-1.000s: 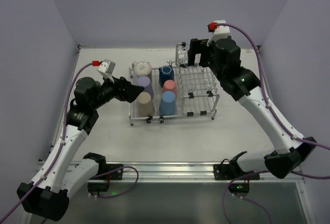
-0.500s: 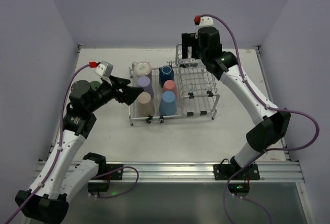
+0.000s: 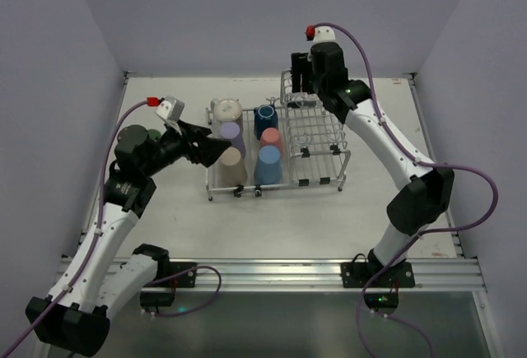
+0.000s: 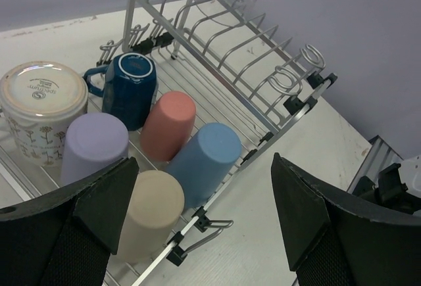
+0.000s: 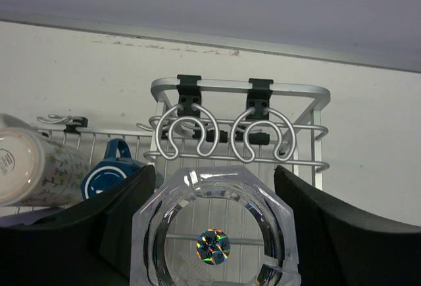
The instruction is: Unload the cups from the dish rack
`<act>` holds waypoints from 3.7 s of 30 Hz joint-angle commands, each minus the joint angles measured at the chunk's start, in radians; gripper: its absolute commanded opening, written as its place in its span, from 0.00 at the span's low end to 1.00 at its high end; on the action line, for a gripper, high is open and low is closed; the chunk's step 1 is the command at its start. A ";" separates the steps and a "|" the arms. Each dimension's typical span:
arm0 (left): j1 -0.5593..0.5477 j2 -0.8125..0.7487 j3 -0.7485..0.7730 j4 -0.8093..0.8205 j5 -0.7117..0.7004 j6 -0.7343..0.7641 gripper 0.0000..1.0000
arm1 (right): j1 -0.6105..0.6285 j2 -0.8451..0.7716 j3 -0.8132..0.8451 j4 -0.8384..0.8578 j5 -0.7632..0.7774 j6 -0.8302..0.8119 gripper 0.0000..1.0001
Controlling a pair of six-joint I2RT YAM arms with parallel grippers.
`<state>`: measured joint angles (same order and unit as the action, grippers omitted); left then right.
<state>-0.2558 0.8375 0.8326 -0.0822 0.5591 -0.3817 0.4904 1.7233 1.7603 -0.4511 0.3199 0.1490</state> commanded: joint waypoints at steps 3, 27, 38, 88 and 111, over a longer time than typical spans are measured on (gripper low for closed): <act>-0.003 0.023 -0.004 0.077 0.071 -0.077 0.87 | -0.003 -0.112 -0.065 0.084 0.007 0.020 0.39; -0.298 0.169 0.000 0.532 0.018 -0.454 0.78 | -0.013 -0.732 -0.809 0.811 -0.628 0.753 0.35; -0.401 0.247 0.023 0.604 -0.028 -0.485 0.81 | -0.013 -0.731 -0.910 0.982 -0.725 0.896 0.35; -0.133 0.452 0.761 -0.769 -0.822 0.006 0.00 | 0.013 -0.898 -0.912 0.548 -0.748 0.532 0.99; 0.173 1.121 1.060 -0.884 -0.545 0.044 0.00 | 0.053 -0.913 -0.914 0.457 -0.742 0.448 0.99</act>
<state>-0.0853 1.9480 1.8622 -0.8948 -0.0566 -0.3988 0.5316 0.8112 0.8085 0.0116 -0.4366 0.6197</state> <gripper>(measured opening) 0.080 0.990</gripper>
